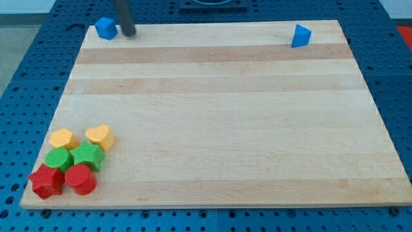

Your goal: Push blue triangle slightly left

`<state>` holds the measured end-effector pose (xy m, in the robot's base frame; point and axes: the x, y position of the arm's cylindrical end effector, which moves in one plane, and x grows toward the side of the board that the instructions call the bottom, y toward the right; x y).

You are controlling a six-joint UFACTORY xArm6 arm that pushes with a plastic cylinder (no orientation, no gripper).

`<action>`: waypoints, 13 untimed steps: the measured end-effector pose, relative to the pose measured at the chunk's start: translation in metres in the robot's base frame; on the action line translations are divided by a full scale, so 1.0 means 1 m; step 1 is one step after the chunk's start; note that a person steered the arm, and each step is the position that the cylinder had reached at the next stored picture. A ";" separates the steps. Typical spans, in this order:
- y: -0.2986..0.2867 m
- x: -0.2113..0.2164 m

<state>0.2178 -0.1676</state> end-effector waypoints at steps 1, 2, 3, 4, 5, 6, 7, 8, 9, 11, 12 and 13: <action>0.087 0.000; 0.177 0.000; 0.260 -0.006; 0.344 -0.014; 0.411 0.003; 0.395 0.020; 0.345 0.037; 0.292 0.063; 0.303 0.064; 0.340 0.088; 0.255 0.098; 0.174 0.098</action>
<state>0.3162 0.0066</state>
